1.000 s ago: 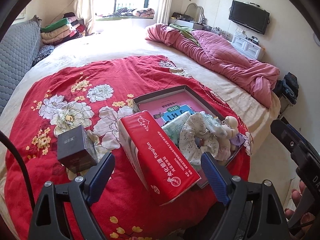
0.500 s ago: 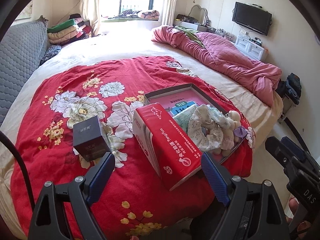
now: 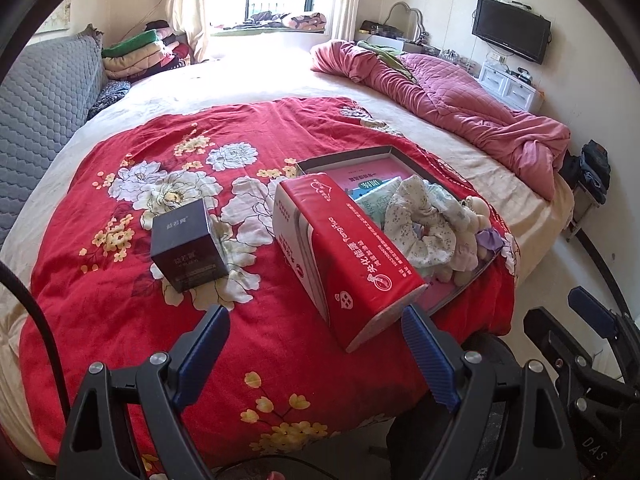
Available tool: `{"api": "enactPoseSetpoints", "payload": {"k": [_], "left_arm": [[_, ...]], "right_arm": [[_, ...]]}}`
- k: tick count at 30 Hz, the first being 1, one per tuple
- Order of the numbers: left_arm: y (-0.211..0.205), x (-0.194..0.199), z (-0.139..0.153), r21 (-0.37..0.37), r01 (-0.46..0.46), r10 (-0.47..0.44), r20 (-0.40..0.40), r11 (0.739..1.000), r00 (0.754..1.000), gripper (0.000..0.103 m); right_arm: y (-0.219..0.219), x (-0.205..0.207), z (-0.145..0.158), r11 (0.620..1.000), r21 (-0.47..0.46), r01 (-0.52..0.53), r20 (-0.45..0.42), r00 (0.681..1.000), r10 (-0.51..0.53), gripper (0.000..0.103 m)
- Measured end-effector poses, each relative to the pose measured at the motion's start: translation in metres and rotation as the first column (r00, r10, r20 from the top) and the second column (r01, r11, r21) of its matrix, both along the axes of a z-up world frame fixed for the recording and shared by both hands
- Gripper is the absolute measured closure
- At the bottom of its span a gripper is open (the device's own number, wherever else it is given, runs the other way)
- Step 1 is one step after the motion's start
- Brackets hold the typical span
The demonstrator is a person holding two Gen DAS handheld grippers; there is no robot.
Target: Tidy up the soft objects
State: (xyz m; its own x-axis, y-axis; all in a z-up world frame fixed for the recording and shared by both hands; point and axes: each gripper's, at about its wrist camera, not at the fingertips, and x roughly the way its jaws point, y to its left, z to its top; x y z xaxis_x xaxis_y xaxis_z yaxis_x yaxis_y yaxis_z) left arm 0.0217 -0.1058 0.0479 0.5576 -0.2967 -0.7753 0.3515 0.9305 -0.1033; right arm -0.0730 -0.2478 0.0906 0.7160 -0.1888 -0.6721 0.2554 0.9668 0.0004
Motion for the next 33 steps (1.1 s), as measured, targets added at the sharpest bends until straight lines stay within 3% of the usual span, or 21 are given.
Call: {"api": "enactPoseSetpoints", "payload": {"k": [6,33], "left_arm": [[-0.010,-0.005,-0.010,0.047,0.011,-0.011,-0.003,0.999,1.000,0.016],[-0.011,-0.006,-0.019,0.065,0.008,-0.007,-0.015,0.998,1.000,0.016]], "right_arm": [[-0.005,0.001,-0.007,1.000,0.011,0.017,-0.016,1.000,-0.017,0.024],[-0.013,0.006,-0.020,0.998,0.050,0.038,-0.052,0.998,-0.035,0.024]]}}
